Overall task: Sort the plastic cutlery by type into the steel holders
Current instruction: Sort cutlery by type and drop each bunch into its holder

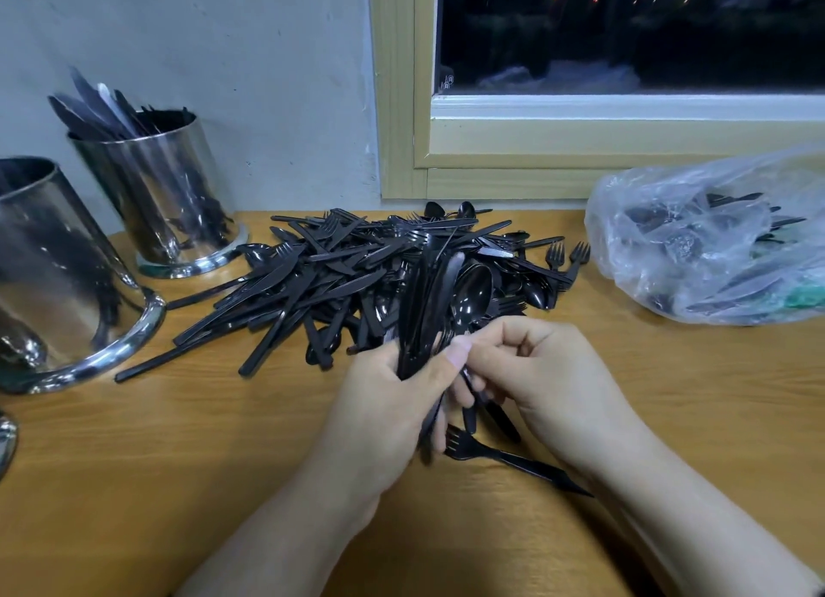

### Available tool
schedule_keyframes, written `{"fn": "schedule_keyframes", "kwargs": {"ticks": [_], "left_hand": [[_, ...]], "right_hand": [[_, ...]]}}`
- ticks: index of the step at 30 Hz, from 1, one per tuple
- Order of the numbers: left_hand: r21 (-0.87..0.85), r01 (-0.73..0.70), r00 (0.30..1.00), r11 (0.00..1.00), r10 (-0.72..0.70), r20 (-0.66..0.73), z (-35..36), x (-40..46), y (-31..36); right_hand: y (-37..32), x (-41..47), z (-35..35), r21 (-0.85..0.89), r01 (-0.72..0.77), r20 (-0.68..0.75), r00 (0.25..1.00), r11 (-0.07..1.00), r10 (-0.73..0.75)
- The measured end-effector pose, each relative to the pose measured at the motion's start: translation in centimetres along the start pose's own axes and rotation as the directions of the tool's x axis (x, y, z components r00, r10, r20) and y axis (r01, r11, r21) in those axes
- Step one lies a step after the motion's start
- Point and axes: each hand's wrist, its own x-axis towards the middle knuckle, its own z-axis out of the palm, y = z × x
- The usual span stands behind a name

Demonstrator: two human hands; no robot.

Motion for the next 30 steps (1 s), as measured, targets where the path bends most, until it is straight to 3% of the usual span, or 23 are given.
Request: {"fn": "schedule_keyframes", "kwargs": {"ticks": [4, 7, 13, 17, 24, 30], "left_hand": [[-0.06, 0.014, 0.999, 0.998, -0.016, -0.038, -0.6, 0.4, -0.6], [-0.13, -0.02, 0.991, 0.991, 0.002, -0.135, -1.3, 0.7, -0.8], [-0.165, -0.03, 0.981, 0.986, -0.003, -0.195, -1.4, 0.9, -1.0], [-0.166, -0.012, 0.977, 0.986, -0.024, -0.21, -1.4, 1.0, -1.0], [-0.152, -0.019, 0.977, 0.988, -0.014, -0.212, -1.4, 1.0, -1.2], [-0.085, -0.026, 0.969, 0.996, 0.004, -0.248, -1.8, 1.3, -1.7]], "right_hand": [[0.6, 0.8, -2.0, -0.247, 0.042, -0.167, 0.982, 0.968, -0.085], [2.1, 2.3, -4.1, -0.473, -0.029, -0.296, 0.946, 0.881, -0.128], [3.5, 3.9, -3.3, -0.775, -0.084, -0.185, 0.978, 0.626, -0.099], [3.2, 4.1, -2.8, -0.81, -0.132, -0.209, 0.975, 0.572, -0.071], [3.5, 4.4, -2.9, -0.74, -0.132, -0.237, 0.969, 0.659, -0.072], [2.5, 4.1, -5.1, -0.532, 0.02, -0.423, 0.86, 0.846, -0.287]]}}
